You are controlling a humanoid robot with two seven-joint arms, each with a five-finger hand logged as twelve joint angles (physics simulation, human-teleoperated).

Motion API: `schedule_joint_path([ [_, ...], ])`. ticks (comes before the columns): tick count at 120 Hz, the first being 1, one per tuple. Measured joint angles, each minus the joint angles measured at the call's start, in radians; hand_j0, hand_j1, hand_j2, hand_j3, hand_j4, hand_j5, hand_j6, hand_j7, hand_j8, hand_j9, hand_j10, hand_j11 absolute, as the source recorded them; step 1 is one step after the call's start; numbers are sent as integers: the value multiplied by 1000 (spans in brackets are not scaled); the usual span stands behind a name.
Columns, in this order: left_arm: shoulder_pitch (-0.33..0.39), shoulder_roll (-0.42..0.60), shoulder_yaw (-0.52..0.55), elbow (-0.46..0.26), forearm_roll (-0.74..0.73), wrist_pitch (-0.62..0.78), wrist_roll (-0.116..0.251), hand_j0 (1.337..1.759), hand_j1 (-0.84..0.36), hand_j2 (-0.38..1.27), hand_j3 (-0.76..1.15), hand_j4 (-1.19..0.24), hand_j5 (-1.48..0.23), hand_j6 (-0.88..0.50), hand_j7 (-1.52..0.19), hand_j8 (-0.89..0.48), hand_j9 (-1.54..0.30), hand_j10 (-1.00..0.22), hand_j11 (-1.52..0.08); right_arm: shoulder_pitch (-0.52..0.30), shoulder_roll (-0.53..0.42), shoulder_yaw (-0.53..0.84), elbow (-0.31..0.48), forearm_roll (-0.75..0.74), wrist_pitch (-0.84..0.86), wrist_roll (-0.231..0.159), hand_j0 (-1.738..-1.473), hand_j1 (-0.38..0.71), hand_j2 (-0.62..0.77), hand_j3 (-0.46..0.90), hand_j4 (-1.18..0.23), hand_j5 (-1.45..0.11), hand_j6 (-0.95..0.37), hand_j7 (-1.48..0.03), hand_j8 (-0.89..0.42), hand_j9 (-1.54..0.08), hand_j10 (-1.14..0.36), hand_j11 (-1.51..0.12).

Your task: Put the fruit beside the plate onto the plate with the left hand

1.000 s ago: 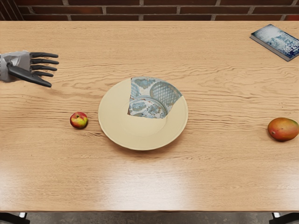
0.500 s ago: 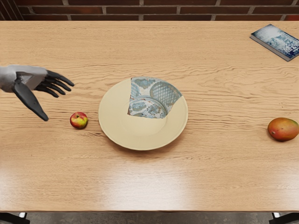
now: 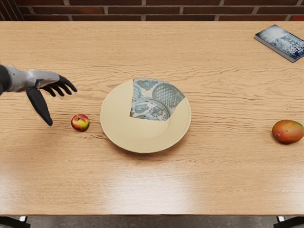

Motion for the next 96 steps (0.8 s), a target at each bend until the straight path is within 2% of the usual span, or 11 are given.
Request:
schedule_joint_path([
  [18,-54,-80,135,-36,-40,122,97,1658,19,57,0,-280,-360,-281,-360,-281,-360,-280,-360,0,0,0,0,0,0,0,-1658,-306,-7,0,-36,-46,-36,-46,-36,-46,-36,-46],
  [30,-62,-120,172,-49,-43,194,174,1658,13,58,0,-284,-366,-285,-366,-285,-366,-284,-365,0,0,0,0,0,0,0,-1658,-306,-7,0,-36,-46,-36,-46,-36,-46,-36,-46],
  [39,-66,-141,183,-57,-18,234,207,1658,11,59,0,-286,-368,-287,-368,-286,-368,-286,-368,0,0,0,0,0,0,0,-1658,-307,-7,0,-35,-46,-35,-46,-35,-46,-35,-46],
  [63,-63,-226,193,-66,95,276,234,1658,11,58,0,-285,-368,-286,-368,-286,-368,-285,-368,0,0,0,0,0,0,0,-1658,-306,-7,0,-36,-46,-36,-46,-36,-46,-36,-46],
  [96,-55,-336,194,-65,124,324,245,1658,-24,64,0,-313,-405,-314,-405,-313,-405,-313,-405,0,0,0,0,0,0,0,-1658,-306,-7,0,-36,-47,-36,-47,-36,-47,-36,-47],
])
